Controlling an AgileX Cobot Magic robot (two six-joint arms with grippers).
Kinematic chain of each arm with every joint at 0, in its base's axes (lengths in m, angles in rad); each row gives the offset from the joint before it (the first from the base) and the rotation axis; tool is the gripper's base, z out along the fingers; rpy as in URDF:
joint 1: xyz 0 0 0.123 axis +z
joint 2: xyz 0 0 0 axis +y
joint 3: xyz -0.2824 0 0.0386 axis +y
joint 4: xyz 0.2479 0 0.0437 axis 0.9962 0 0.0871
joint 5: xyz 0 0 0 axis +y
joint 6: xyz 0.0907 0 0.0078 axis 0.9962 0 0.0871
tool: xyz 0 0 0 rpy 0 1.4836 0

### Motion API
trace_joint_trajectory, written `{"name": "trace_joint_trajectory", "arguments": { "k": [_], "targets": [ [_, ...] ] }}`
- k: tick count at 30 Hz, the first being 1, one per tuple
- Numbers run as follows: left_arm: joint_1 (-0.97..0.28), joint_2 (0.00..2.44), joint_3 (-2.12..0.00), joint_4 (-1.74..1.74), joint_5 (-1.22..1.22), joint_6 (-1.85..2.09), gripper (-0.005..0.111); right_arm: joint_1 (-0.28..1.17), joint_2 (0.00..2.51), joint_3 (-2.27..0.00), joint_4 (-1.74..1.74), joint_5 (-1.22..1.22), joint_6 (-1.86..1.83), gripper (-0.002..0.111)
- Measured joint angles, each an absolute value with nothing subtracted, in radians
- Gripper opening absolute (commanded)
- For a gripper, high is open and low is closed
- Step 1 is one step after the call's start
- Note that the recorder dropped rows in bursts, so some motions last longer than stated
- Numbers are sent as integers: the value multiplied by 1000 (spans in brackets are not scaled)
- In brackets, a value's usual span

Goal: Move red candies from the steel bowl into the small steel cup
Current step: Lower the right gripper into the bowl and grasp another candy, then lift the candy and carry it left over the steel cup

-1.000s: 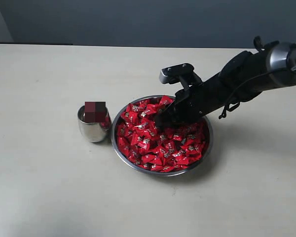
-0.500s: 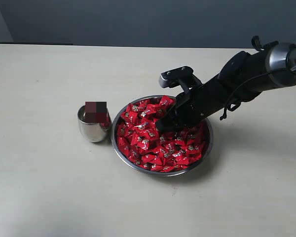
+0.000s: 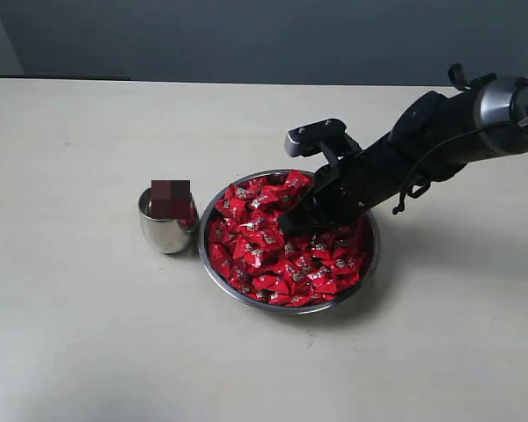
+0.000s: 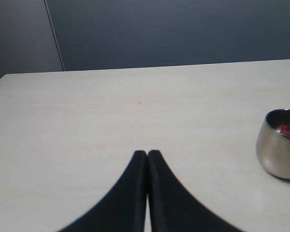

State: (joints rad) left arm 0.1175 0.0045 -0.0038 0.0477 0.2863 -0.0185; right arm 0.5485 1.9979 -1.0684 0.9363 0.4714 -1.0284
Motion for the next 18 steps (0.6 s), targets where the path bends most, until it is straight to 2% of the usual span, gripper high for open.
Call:
{"name": "trace_joint_trajectory", "arguments": {
  "k": [6, 18],
  "targets": [
    [118, 4, -4, 48, 286, -18, 0, 549, 1993, -1068, 926, 470, -1028, -1],
    [118, 4, -4, 48, 286, -18, 0, 549, 1790, -1068, 777, 490, -867, -1]
  ]
}}
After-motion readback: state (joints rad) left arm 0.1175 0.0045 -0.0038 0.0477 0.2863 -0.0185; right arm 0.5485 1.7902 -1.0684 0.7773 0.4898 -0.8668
